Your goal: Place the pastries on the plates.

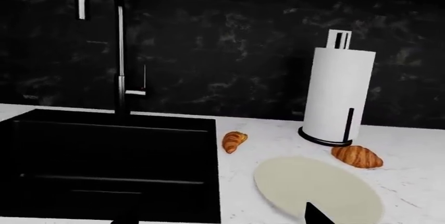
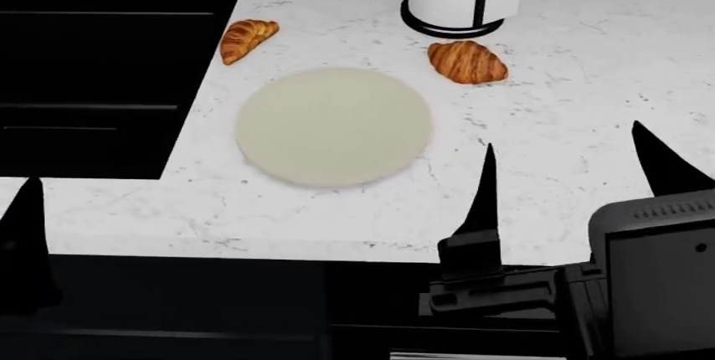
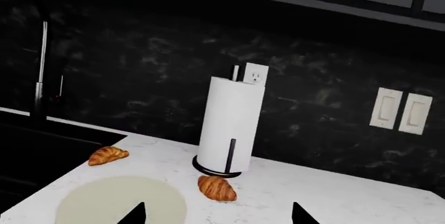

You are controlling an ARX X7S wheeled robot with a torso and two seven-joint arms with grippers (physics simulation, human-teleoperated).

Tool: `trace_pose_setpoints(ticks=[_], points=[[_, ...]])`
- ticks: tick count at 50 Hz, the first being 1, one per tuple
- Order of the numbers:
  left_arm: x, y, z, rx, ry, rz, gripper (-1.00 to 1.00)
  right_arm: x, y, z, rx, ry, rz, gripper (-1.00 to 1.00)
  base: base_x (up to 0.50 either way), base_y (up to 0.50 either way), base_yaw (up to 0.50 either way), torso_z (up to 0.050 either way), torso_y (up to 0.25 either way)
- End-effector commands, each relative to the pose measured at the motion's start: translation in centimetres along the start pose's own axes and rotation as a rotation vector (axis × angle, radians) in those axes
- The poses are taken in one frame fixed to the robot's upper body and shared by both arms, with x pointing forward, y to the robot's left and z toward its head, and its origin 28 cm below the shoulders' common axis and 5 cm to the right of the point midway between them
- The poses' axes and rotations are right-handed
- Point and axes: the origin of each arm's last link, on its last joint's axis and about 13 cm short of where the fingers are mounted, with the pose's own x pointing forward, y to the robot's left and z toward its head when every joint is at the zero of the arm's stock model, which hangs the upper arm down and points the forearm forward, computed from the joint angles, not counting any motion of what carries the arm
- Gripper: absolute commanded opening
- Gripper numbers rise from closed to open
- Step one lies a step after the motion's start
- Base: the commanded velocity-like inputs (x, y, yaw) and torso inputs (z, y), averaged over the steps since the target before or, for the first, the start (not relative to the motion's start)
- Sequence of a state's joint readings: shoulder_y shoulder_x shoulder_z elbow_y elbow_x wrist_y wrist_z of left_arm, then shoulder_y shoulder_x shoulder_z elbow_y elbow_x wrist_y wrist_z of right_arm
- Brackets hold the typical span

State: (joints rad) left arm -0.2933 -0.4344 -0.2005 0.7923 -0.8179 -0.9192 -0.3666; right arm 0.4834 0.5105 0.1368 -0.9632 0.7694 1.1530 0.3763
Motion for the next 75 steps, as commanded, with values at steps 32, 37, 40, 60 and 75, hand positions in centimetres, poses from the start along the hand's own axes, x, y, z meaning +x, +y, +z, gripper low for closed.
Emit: trace_pose_setpoints(ticks=[32,37,40,60,75], points=[[0.1,0.2,2.4,0.069,-0.062,0.019,1.00,-0.1,-0.7,2.5,-0.076,0.026,0.054,1.00,0.22,-0.11,0.00,0.000,0.000],[0.1,0.2,2.3,0.070,-0.061,0.019,1.00,-0.1,-0.8,2.4,-0.075,0.028,0.050,1.00,0.50,0.00,0.00,0.000,0.000],[0.0,0.2,2.3,0.070,-0.058,0.020,1.00,-0.2,-0.8,2.5,-0.075,0.027,0.051,1.00,0.50,0.00,0.00,0.000,0.000],[-0.4,0.3,2.3,0.070,-0.049,0.018,1.00,-0.8,-0.7,2.5,-0.067,0.036,0.043,1.00,0.50,0.00,0.00,0.000,0.001],[-0.3,0.2,2.3,0.069,-0.050,0.018,1.00,-0.7,-0.9,2.6,-0.066,0.038,0.037,1.00,0.50,0.00,0.00,0.000,0.001]])
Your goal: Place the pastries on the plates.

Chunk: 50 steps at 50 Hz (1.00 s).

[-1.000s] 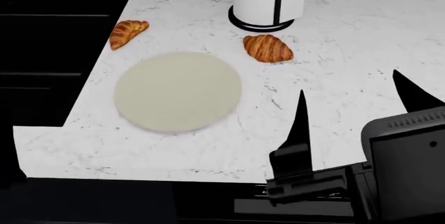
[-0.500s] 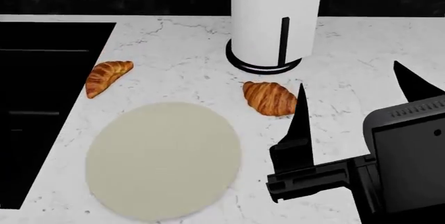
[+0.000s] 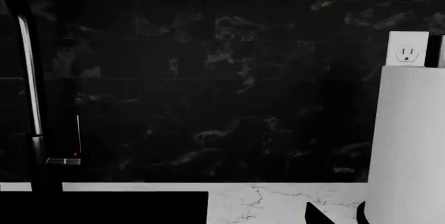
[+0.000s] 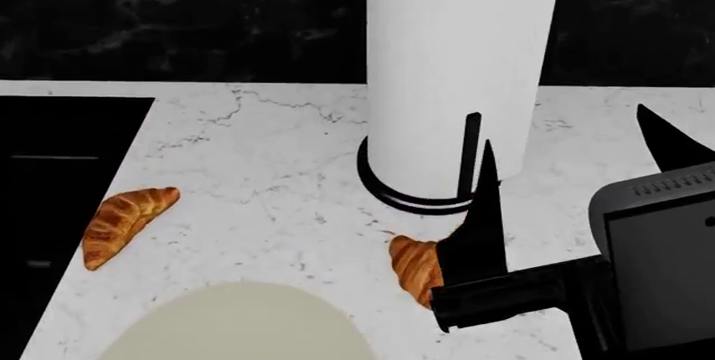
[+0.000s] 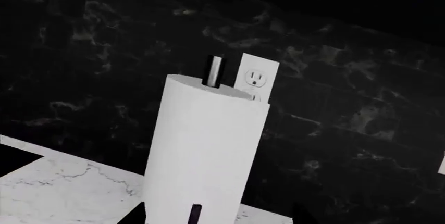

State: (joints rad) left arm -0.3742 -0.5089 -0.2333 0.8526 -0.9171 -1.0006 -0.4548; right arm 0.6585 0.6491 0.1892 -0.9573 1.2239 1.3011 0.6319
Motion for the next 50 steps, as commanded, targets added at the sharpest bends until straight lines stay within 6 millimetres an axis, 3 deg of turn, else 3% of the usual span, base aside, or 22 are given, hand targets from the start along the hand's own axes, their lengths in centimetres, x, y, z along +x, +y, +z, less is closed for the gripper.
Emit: trace_pose_setpoints(ticks=[1,10,23,37,50], points=[[-0.1,0.0,0.0,0.000,0.000,0.000,1.00,0.1,-0.1,0.1,-0.004,0.007,-0.008,1.00,0.50,0.00,0.00,0.000,0.000],[-0.1,-0.1,0.0,-0.003,-0.001,-0.001,1.00,0.9,-1.4,1.2,0.039,0.021,0.088,1.00,0.03,0.00,0.00,0.000,0.001],[0.4,-0.3,-0.1,-0.015,-0.011,-0.005,1.00,2.0,-5.4,1.9,0.092,0.138,0.519,1.00,0.00,0.00,0.00,0.000,0.000],[0.2,-0.4,-0.3,-0.030,-0.008,-0.003,1.00,5.0,-8.8,0.1,0.017,0.331,0.583,1.00,0.00,0.00,0.00,0.000,0.000],[0.0,-0.1,-0.2,-0.029,-0.002,-0.005,1.00,5.9,-9.2,-2.8,-0.029,0.462,0.535,1.00,0.00,0.00,0.00,0.000,0.000]])
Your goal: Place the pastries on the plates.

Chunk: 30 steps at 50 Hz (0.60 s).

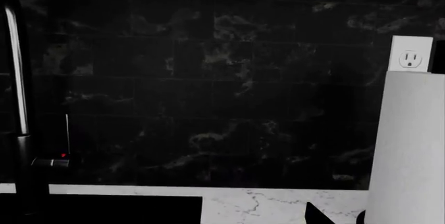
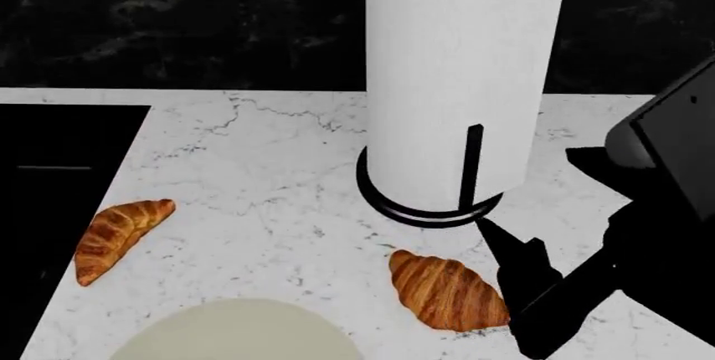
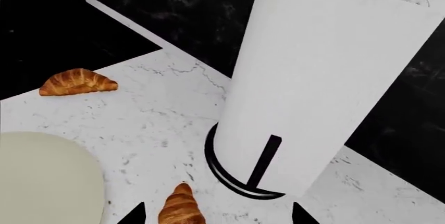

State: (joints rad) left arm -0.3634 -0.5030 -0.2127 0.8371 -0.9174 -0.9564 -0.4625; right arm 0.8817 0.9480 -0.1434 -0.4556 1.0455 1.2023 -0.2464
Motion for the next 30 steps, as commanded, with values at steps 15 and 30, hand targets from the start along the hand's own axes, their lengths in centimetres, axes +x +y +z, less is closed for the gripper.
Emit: trace_pose_setpoints(ticks=[15,30], points=[[-0.5,0.2,0.3,0.000,0.007,-0.007,1.00,3.4,-0.3,-2.6,-0.010,0.139,0.073,1.00,0.00,0.00,0.00,0.000,0.000],[-0.6,0.2,0.9,0.013,0.009,-0.012,1.00,5.5,-0.4,-3.3,0.008,0.155,0.100,1.00,0.00,0.00,0.00,0.000,0.000]])
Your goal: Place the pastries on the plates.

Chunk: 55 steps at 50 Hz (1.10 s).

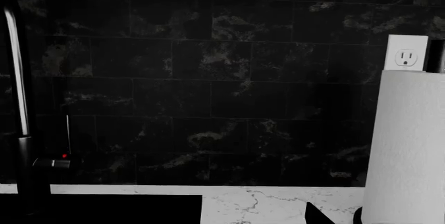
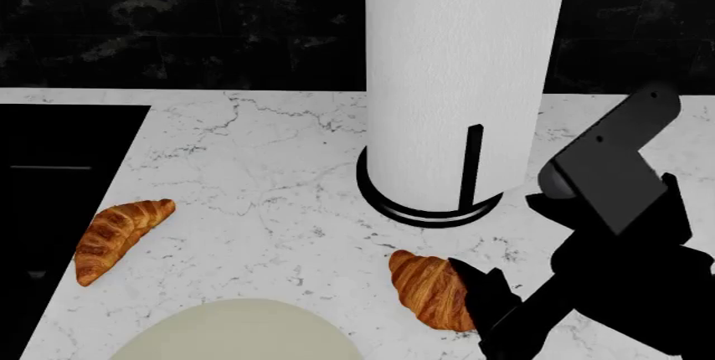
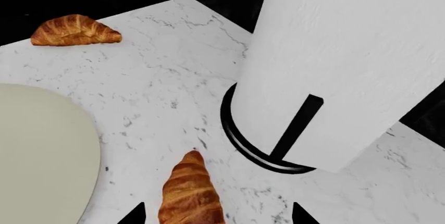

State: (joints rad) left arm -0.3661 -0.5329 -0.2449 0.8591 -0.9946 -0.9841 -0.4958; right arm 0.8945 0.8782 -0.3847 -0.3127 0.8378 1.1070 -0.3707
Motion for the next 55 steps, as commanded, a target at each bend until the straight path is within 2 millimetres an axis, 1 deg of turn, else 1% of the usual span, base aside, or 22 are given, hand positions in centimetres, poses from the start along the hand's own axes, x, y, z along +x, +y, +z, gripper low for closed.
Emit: trace_pose_setpoints(ticks=[1,6,13,19,43,55], points=[[-0.1,0.0,0.3,0.006,0.001,-0.005,1.00,1.7,0.0,-0.6,0.008,0.025,0.026,1.00,0.00,0.00,0.00,0.000,0.000],[-0.2,-0.1,0.5,0.007,0.001,-0.010,1.00,2.3,0.2,-1.3,0.017,0.037,0.041,1.00,0.00,0.00,0.00,0.000,0.000],[-0.2,-0.4,0.5,0.003,-0.001,-0.014,1.00,2.8,0.2,-1.3,0.012,0.049,0.054,1.00,0.00,0.00,0.00,0.000,0.000],[-0.2,-0.4,0.3,0.003,0.005,-0.010,1.00,3.2,0.4,-1.9,0.018,0.061,0.065,1.00,0.00,0.00,0.00,0.000,0.000],[-1.0,-0.5,0.6,-0.004,0.021,-0.018,1.00,4.2,1.1,-3.0,0.052,0.105,0.086,1.00,0.00,0.00,0.00,0.000,0.000],[-1.1,-0.5,0.7,-0.002,0.023,-0.012,1.00,4.5,0.9,-3.6,0.064,0.122,0.077,1.00,0.00,0.00,0.00,0.000,0.000]])
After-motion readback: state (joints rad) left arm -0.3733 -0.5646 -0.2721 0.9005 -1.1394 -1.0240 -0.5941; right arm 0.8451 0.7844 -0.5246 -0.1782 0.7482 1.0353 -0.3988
